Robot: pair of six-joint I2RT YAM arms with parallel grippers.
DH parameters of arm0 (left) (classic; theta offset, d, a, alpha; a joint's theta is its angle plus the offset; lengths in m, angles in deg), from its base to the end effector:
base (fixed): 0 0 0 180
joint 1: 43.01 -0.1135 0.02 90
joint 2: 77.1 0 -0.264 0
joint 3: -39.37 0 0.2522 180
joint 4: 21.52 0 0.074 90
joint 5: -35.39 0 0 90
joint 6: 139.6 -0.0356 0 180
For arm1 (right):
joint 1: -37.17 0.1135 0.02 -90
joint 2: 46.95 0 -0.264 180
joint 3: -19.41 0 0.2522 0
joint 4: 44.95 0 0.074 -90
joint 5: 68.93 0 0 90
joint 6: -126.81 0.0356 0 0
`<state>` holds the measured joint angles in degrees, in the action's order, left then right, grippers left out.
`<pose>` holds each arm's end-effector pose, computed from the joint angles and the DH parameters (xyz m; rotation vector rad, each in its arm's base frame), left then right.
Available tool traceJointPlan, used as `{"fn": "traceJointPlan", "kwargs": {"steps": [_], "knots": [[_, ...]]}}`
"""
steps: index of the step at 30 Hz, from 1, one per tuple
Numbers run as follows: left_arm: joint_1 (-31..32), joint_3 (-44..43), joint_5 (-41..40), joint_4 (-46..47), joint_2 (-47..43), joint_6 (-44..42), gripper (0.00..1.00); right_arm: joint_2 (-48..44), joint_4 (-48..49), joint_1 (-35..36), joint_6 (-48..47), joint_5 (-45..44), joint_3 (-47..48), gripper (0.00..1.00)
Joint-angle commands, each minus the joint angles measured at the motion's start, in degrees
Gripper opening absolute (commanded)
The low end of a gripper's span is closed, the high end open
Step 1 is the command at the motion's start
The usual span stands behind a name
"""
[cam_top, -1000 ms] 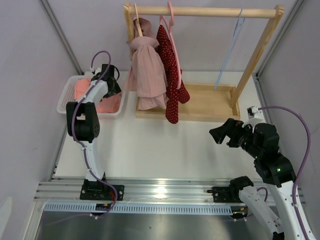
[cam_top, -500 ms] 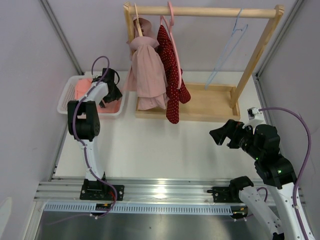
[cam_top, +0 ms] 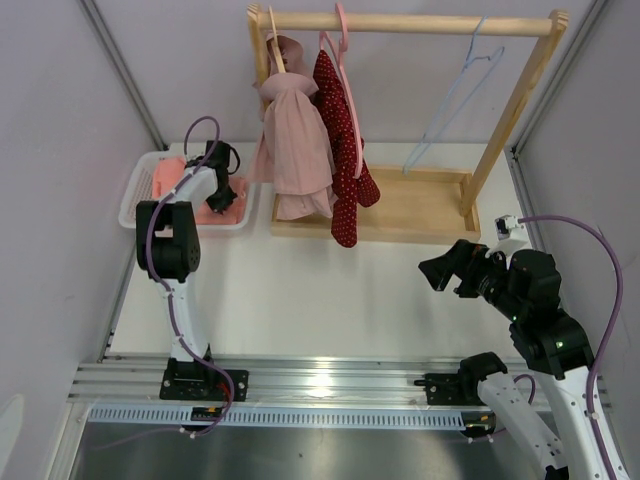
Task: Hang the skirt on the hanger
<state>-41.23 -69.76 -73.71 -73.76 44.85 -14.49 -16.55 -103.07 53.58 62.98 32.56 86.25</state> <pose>0.4511 -0.0024 0.1839 -0.8438 2.4794 0.2346 0.0904 0.0340 0.3567 0.0341 2.0038 0.6800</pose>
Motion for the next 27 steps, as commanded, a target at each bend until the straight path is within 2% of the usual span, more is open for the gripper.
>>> {"fn": "traceJointPlan", "kwargs": {"steps": [1, 10, 17, 27], "knots": [[-0.2, 0.5, 2.7, 0.6, 0.1, 0.7, 0.0, -0.7, 1.2, 0.1, 0.4, 1.3, 0.2, 0.99], [-0.6, -5.5, 2.6, 0.2, -7.4, -2.2, 0.0, -0.3, 2.4, 0.1, 0.5, 2.0, -0.2, 0.99], [-0.5, -14.6, 2.6, -1.7, -13.1, -2.9, 0.0, 0.5, 3.6, 0.1, 0.8, 2.9, -0.3, 1.0], [1.7, -14.6, 4.1, 0.3, -23.2, -3.2, 0.0, 1.8, 4.5, 0.1, 0.7, 3.7, -0.2, 0.99]]}}
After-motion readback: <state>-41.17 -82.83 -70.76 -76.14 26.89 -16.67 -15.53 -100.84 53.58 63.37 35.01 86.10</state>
